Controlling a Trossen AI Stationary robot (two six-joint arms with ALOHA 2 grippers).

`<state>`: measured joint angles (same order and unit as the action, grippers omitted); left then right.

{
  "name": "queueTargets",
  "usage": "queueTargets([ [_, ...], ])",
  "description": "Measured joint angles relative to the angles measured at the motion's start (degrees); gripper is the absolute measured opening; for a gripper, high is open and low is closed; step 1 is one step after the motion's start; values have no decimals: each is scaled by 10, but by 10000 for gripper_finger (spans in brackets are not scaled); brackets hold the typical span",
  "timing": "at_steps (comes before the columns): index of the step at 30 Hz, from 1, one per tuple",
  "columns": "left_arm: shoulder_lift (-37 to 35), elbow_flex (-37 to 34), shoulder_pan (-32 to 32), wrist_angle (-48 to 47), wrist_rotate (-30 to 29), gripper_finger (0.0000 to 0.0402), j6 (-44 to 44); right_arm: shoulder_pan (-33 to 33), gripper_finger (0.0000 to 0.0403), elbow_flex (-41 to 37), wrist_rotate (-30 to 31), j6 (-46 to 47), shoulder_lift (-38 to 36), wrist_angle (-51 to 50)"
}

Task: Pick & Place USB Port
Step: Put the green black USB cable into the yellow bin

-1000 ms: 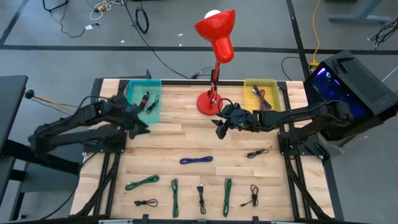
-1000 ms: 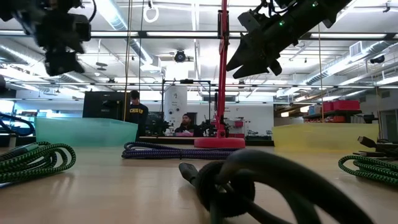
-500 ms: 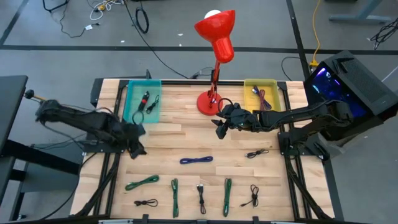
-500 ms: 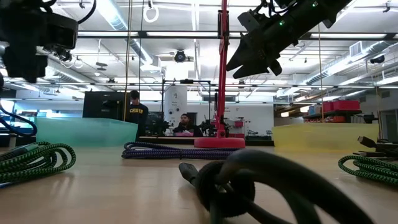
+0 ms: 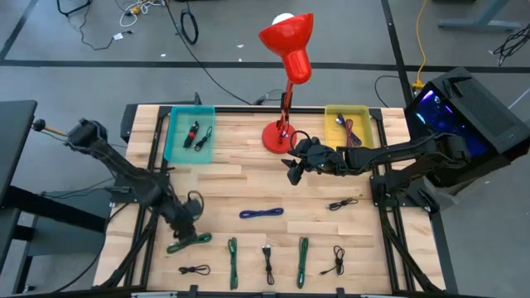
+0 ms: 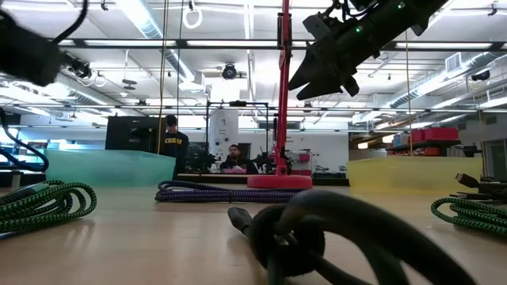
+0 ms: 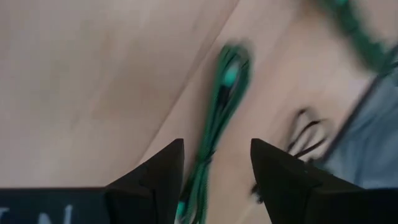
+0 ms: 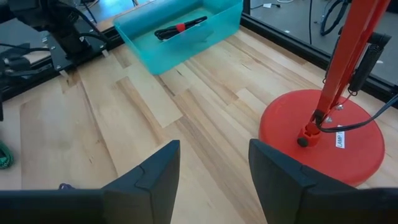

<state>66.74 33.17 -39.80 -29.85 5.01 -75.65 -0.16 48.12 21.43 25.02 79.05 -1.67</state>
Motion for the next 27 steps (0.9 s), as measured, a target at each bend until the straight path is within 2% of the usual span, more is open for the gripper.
queueTargets([
  [10, 83, 0, -59, 30, 4, 190, -64, 0, 191, 0, 0, 0, 0, 2],
  [17, 120, 0, -62, 59, 4, 190, -62, 0, 191, 0, 1, 0, 0, 4],
  [23, 164, 6, -70, 57, 11, 190, -18, 0, 191, 0, 2, 0, 0, 4],
  [27, 166, 6, -67, 51, 9, 183, -8, 0, 191, 0, 2, -4, 0, 5],
])
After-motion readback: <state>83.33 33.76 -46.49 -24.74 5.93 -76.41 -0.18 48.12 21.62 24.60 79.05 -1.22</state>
